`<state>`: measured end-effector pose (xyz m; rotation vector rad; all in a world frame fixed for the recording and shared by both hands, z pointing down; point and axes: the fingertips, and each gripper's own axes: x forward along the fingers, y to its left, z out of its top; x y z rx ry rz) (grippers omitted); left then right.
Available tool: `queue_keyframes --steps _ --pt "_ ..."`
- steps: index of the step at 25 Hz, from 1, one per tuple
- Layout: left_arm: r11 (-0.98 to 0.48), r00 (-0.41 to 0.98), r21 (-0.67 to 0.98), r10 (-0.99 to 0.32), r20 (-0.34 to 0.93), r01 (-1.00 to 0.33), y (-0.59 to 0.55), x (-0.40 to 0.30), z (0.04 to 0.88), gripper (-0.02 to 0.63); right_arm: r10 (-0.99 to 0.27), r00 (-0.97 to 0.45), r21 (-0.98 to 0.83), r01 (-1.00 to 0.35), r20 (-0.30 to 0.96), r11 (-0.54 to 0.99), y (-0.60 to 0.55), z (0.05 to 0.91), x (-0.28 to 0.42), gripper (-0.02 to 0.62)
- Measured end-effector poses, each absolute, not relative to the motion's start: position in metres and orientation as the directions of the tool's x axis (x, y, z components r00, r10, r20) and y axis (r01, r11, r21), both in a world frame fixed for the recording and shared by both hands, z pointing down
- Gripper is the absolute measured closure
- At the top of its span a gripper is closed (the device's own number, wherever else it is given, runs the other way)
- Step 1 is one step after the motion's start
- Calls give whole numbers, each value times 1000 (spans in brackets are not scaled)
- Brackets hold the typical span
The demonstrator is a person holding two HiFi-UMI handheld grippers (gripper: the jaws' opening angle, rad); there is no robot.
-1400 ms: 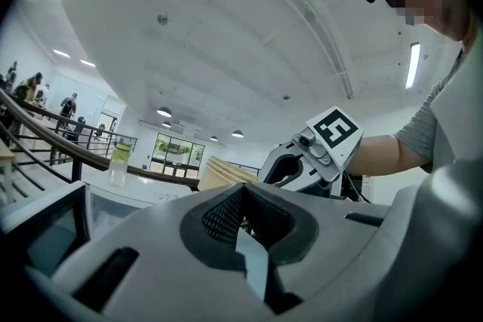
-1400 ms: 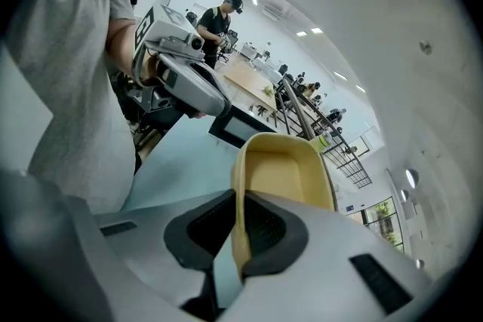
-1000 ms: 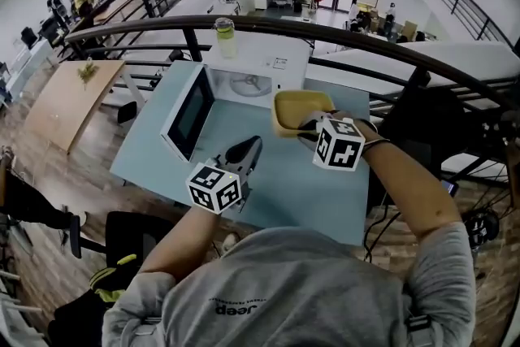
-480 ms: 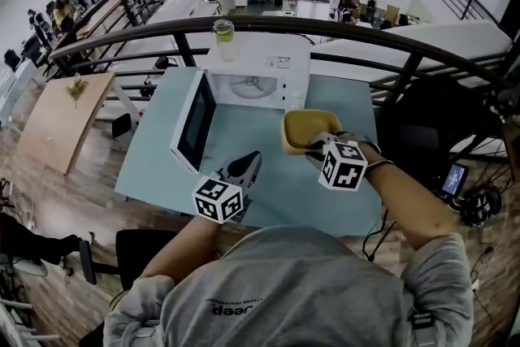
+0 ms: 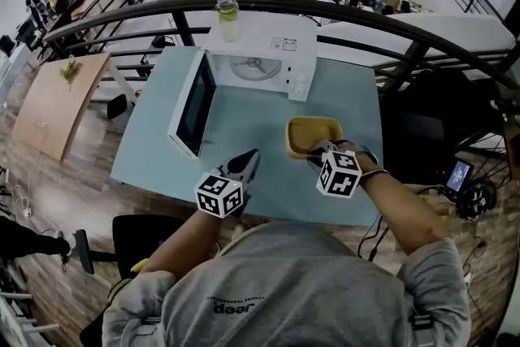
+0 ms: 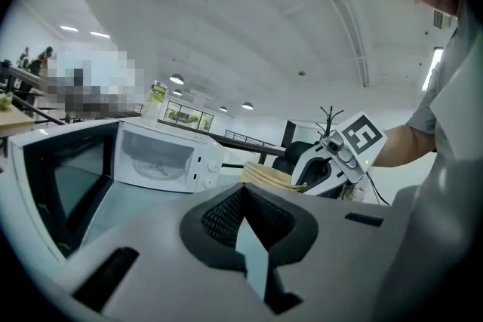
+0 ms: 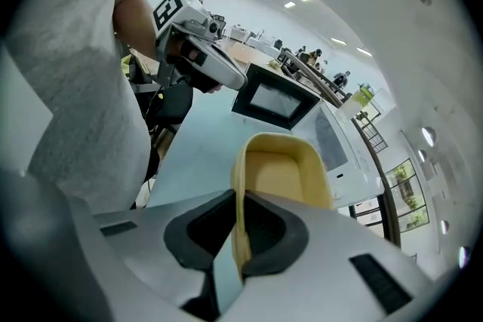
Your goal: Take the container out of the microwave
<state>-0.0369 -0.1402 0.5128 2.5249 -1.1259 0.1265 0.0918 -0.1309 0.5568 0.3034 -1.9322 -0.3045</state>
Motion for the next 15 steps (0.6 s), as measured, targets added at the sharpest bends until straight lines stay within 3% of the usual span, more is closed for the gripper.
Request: queue_keyframes --steps 15 --pt "-554 654 355 -689 313 -753 -130 -31 577 598 -325 -262 315 -79 909 946 -116 655 118 557"
